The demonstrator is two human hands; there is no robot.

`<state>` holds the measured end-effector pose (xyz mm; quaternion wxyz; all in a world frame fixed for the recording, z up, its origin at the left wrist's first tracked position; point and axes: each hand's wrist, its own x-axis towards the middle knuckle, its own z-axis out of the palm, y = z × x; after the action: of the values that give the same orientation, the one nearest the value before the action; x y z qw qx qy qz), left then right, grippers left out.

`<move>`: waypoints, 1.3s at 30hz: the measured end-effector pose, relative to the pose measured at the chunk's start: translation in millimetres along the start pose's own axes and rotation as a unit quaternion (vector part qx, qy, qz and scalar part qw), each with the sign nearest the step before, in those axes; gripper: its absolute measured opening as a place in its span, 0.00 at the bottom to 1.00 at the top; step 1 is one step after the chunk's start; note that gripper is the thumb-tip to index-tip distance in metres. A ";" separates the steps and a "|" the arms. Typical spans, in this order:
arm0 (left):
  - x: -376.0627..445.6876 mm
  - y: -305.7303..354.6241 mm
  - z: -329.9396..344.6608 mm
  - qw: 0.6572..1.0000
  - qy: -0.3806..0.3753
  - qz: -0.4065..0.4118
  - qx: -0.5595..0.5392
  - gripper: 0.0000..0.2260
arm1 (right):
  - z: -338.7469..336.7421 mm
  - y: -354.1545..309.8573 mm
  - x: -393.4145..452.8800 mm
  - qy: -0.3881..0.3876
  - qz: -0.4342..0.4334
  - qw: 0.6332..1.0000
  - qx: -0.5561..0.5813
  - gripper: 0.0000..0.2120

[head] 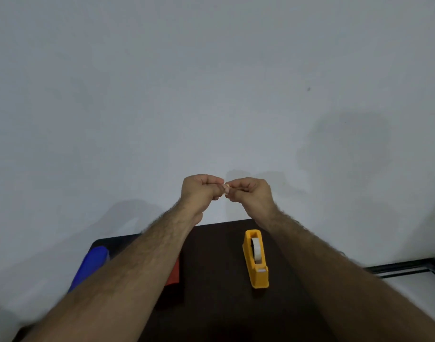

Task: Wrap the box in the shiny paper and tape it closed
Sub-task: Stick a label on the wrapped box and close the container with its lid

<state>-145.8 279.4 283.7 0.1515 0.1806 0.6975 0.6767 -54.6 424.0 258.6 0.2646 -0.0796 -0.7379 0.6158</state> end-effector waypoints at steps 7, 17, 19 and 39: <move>-48.7 -47.1 113.5 0.973 -0.138 0.114 0.144 0.10 | -121.4 56.4 -59.4 0.025 0.123 0.984 0.125 0.04; -89.0 -104.4 263.4 0.909 -0.255 0.136 0.299 0.08 | -267.7 130.1 -161.2 0.041 0.302 0.917 0.258 0.06; -92.3 -125.8 302.4 0.913 -0.258 0.107 0.296 0.07 | -297.3 148.7 -173.8 0.072 0.330 0.907 0.254 0.10; 20.9 -442.4 522.5 0.906 -0.065 -0.220 0.356 0.10 | -466.4 477.6 -107.3 -0.118 0.383 0.848 -0.347 0.17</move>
<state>53.0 745.2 -177.5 0.2673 0.1079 0.9025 0.3199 164.7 890.0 -179.6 -0.1260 -0.3692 -0.8401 0.3768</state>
